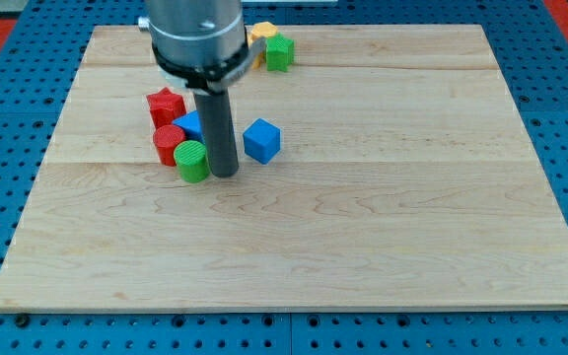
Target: Place the red star and green circle above the green star
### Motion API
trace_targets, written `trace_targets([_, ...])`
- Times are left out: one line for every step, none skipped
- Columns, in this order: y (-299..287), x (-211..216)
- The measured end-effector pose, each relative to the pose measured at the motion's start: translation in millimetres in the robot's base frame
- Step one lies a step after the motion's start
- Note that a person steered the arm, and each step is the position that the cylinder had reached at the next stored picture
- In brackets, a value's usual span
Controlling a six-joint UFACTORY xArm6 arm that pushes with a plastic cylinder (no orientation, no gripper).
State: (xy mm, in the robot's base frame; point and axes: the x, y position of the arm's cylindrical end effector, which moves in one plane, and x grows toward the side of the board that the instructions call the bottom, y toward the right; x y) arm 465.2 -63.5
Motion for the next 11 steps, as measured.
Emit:
trace_targets([41.3, -21.7])
trace_targets([56.1, -76.1])
trace_targets([37.6, -107.3])
trace_targets([30.8, -90.2])
trace_targets([-7.8, -117.5])
trace_targets([-14.2, -144.3])
trace_targets([9.0, -104.8])
trace_targets([46.6, -96.4])
trace_targets([58.9, -132.9])
trace_targets([49.9, -156.3])
trace_targets([50.3, -138.5])
